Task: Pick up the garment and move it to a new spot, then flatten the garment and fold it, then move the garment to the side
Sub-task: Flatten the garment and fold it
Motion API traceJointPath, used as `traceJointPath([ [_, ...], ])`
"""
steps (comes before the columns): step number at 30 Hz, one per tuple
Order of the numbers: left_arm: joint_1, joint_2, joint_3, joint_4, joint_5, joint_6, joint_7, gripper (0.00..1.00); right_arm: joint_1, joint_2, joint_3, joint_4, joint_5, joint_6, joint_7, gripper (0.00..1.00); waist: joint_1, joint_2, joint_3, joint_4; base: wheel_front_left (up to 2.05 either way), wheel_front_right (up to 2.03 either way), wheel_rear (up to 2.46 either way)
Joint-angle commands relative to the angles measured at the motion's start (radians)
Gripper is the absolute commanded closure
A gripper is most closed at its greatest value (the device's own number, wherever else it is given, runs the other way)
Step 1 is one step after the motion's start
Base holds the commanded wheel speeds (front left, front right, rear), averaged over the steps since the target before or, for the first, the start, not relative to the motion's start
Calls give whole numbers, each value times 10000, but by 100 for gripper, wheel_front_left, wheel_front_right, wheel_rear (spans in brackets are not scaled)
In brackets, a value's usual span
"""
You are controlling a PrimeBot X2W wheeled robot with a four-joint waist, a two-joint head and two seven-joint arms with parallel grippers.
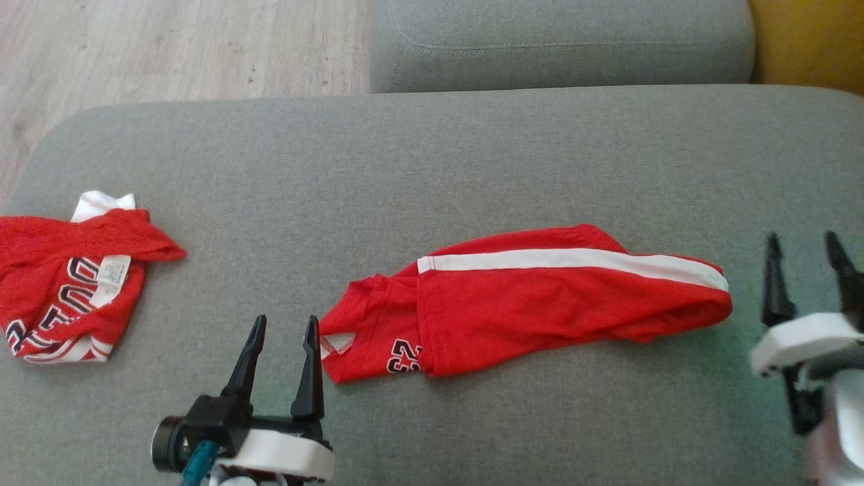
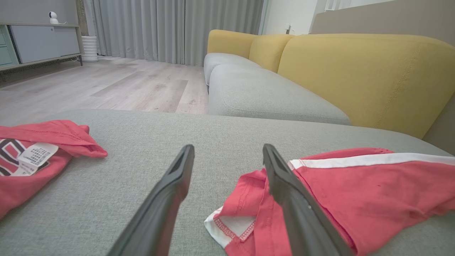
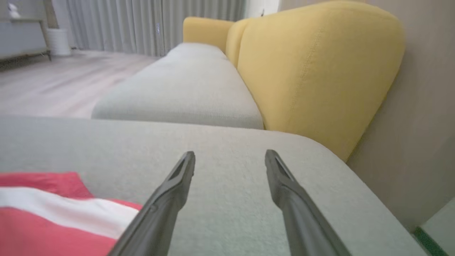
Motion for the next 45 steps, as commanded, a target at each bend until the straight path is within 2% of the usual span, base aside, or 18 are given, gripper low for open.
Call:
traceJointPath([
  [1, -295, 16, 337, -339, 44, 26, -51, 0, -402, -82, 236, -371, 106, -7, -138, 0, 0, 0, -8, -3, 0, 0, 0],
  [6, -281, 16, 372, -339, 39, 27, -51, 0, 92, 599, 689, -1106, 1126, -7, -158, 0, 0, 0, -111, 8, 0, 0, 0],
  [15, -296, 16, 200, -296, -198, -92, -51, 0, 934, 889, 1311, -1413, 1326, -7, -161, 0, 0, 0, -122, -45, 0, 0, 0],
  [17, -393, 16, 122, -227, -504, -144, -51, 0, 931, 906, 1371, -1436, 1344, -7, -161, 0, 0, 0, -61, -113, 0, 0, 0],
  [19, -615, 16, -45, -5, -1276, -266, -51, 0, 884, 896, 1423, -1485, 1363, -7, -161, 0, 0, 0, 51, -185, 0, 0, 0],
  [26, -2497, 16, -1639, 1752, -2801, -793, -51, 0, 646, 867, 1776, -1555, 1543, -7, -161, 0, 0, 0, 652, -612, 0, 0, 0],
  [36, -4697, 16, -3897, 4407, -4926, -1046, -21, 0, 305, 799, 1974, -1523, 1668, -7, -162, 0, 0, 0, 1420, -1245, 0, 0, 0],
  [45, -5480, 16, -4772, 5416, -5876, -1096, -40, 0, 213, 858, 1961, -1588, 1668, -7, -162, 0, 0, 0, 1678, -1383, 0, 0, 0],
])
